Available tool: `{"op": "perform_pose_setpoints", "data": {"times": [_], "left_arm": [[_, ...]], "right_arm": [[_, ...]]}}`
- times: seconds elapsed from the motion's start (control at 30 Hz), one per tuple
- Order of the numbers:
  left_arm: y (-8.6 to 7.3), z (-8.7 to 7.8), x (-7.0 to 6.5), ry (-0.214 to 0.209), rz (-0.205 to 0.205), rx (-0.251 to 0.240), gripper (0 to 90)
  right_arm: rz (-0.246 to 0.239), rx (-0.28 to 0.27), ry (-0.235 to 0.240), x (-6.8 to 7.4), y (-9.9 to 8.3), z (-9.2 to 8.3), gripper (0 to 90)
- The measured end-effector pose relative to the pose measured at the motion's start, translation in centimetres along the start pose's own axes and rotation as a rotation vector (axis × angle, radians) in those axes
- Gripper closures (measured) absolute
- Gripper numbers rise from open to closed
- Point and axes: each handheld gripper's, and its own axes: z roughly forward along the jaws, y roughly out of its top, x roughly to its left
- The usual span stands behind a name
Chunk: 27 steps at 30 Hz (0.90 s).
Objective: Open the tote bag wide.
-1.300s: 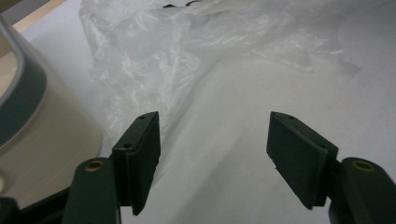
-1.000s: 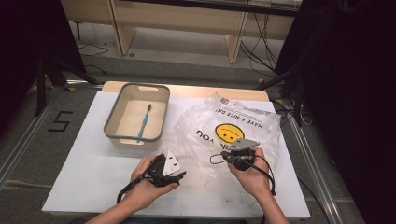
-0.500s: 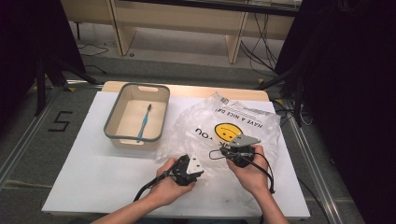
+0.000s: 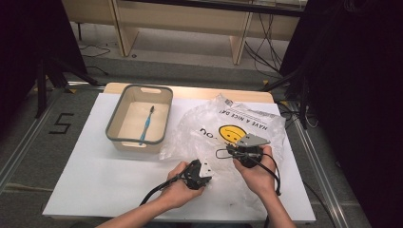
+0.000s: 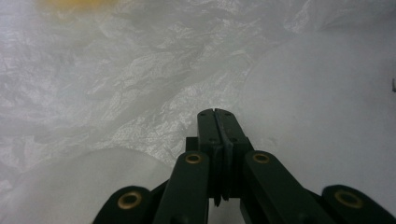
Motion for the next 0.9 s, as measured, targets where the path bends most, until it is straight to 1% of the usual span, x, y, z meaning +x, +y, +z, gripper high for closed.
{"op": "perform_pose_setpoints", "data": {"times": [0.07, 0.1, 0.23, 0.27, 0.37, 0.4, 0.43, 0.47, 0.57, 0.73, 0.77, 0.9], "left_arm": [[0.0, 0.0, -0.1, 0.004, 0.007, -0.001, 89.2], [0.0, 0.0, -0.2, 0.009, 0.017, 0.0, 89.2], [0.0, 0.1, -0.2, 0.006, 0.014, -0.002, 89.2], [0.0, 0.1, -0.2, 0.006, 0.014, -0.002, 89.2], [0.0, 0.1, -0.2, 0.009, 0.023, -0.003, 89.2], [0.0, 0.1, -0.2, 0.009, 0.023, -0.003, 89.2], [0.0, 0.1, -0.2, 0.009, 0.021, -0.003, 89.2], [0.0, 0.1, -0.2, 0.009, 0.021, -0.003, 89.2], [0.0, 0.1, -0.2, 0.012, 0.024, -0.004, 89.2], [-0.1, 0.1, -0.3, 0.015, 0.028, -0.007, 89.2], [-0.1, 0.1, -0.3, 0.018, 0.03, -0.007, 89.2], [-0.1, 0.1, -0.4, 0.021, 0.031, -0.009, 89.2]], "right_arm": [[0.003, -0.022, -0.021, -0.2, 0.3, -0.3, 90.0], [0.0, -0.029, -0.028, -0.3, 0.4, -0.4, 90.0], [0.006, -0.061, -0.059, -0.5, 0.9, -0.8, 90.0], [0.006, -0.061, -0.059, -0.5, 0.9, -0.8, 90.0], [0.003, -0.09, -0.086, -0.7, 1.4, -1.2, 90.0], [0.003, -0.09, -0.086, -0.7, 1.4, -1.2, 90.0], [0.0, -0.103, -0.096, -0.7, 1.6, -1.3, 90.0], [0.0, -0.103, -0.096, -0.7, 1.6, -1.3, 90.0], [0.001, -0.127, -0.116, -0.8, 1.9, -1.5, 90.0], [0.008, -0.146, -0.129, -1.0, 2.2, -1.7, 90.0], [0.013, -0.161, -0.134, -1.1, 2.3, -1.9, 90.0], [0.016, -0.179, -0.143, -1.2, 2.5, -2.1, 90.0]]}}
